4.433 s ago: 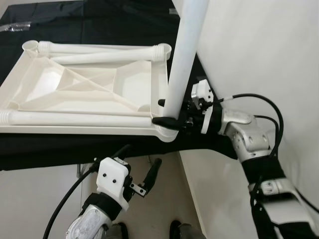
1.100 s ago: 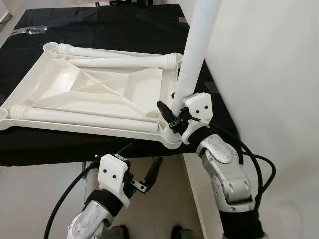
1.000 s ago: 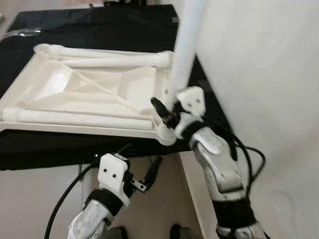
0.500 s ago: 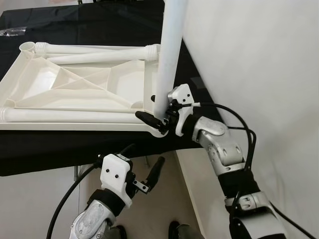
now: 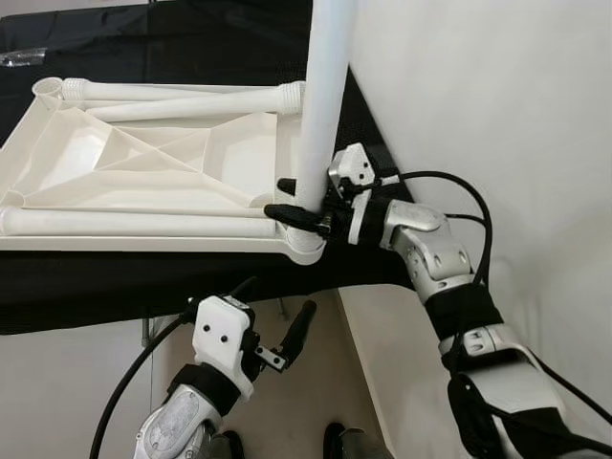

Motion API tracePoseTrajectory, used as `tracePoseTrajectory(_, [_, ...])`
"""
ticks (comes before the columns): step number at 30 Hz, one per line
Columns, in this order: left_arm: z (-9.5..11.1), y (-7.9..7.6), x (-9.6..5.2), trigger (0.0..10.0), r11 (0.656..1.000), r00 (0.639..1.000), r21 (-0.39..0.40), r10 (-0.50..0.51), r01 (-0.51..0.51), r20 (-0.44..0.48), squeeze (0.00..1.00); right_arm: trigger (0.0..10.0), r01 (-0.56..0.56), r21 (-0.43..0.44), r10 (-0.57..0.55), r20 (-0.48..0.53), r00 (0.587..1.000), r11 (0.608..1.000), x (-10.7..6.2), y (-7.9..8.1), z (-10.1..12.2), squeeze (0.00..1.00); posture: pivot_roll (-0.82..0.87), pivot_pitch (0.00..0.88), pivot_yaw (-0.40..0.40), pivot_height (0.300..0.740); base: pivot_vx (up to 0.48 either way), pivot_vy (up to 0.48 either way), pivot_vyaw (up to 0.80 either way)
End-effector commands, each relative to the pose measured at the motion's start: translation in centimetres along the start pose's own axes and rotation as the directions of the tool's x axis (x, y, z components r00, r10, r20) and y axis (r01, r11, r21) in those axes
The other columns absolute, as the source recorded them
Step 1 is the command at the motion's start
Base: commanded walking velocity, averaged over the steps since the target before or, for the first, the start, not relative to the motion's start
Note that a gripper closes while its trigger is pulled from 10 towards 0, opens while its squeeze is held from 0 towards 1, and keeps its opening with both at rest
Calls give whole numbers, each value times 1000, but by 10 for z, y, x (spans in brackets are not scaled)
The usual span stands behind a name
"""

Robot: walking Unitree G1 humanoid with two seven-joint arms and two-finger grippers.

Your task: Building children table

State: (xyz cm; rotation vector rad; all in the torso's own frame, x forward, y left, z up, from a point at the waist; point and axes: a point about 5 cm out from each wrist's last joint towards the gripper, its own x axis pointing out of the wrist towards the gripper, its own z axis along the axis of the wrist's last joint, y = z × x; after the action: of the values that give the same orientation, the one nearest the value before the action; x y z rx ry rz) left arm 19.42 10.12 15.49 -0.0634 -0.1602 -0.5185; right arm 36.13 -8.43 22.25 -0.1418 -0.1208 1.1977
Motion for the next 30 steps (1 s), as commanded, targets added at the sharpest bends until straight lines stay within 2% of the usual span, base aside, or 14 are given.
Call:
tracePoseTrajectory(1, [-4,-2,-2,10000,1000,1000,-8,2,-2,-26,0,0,-73,6,73,38,997,997,2,3,3,0,84,232,-54,740,0,0,0])
tracePoseTrajectory(9, [-4,-3,-2,10000,1000,1000,-11,-2,1,-26,0,0,-89,-9,90,42,995,996,-2,1,2,0,81,231,-52,740,0,0,0])
tracePoseTrajectory(12, [-4,-3,-2,10000,1000,1000,-13,-3,3,-26,0,0,200,-16,-200,11,980,980,-6,1,-14,0,73,241,-62,740,0,0,0])
tracePoseTrajectory(14, [-3,-1,-3,10000,1000,1000,-12,0,0,-26,0,0,747,-86,-751,-101,652,659,-25,-3,-38,0,61,245,-63,740,0,0,0])
tracePoseTrajectory(16, [-3,-1,-2,10000,1000,1000,-12,0,0,-25,0,0,787,-83,-790,-111,603,612,-27,12,-46,0,65,255,-55,740,0,0,0])
tracePoseTrajectory(17, [-3,0,-2,10000,1000,1000,-13,0,0,-25,0,0,780,-68,-782,-113,613,622,-26,22,-49,0,65,255,-55,740,0,0,0])
tracePoseTrajectory(18, [-3,0,-2,10000,1000,1000,-13,-3,2,-26,0,0,721,-16,-718,-109,688,693,-16,34,-51,0,51,242,-44,740,0,0,0])
tracePoseTrajectory(20, [-3,0,-1,10000,1000,1000,-12,-7,7,-27,0,0,699,9,-696,-93,712,715,-11,37,-50,0,53,238,-44,740,0,0,0])
tracePoseTrajectory(21, [-3,0,-1,10000,1000,999,-10,-15,14,-28,0,5216,687,27,-683,-76,726,727,-4,34,-46,0,55,242,-44,740,0,0,0])
tracePoseTrajectory(23, [-4,0,-1,10000,1000,999,-10,-17,17,-29,0,5216,681,30,-678,-71,731,731,-2,32,-45,0,55,242,-44,740,0,0,0])
tracePoseTrajectory(24, [-3,-1,-1,10000,1000,999,-11,-18,17,-29,0,10000,645,41,-643,-52,764,763,2,32,-41,0,54,240,-45,740,0,0,0])
tracePoseTrajectory(25, [-3,-1,-1,10000,1000,999,-11,-18,17,-29,0,10000,645,41,-643,-52,764,763,2,32,-41,0,54,240,-45,740,0,0,0])
tracePoseTrajectory(26, [-3,-1,-1,10000,1000,999,-11,-17,16,-29,0,10000,606,60,-606,-27,795,793,5,32,-38,1000,56,243,-47,740,0,0,0])
tracePoseTrajectory(30, [-3,-1,-1,10000,1000,1000,-11,-11,11,-27,0,10000,544,23,-544,-8,839,839,7,29,-31,1000,59,242,-49,740,0,0,0])
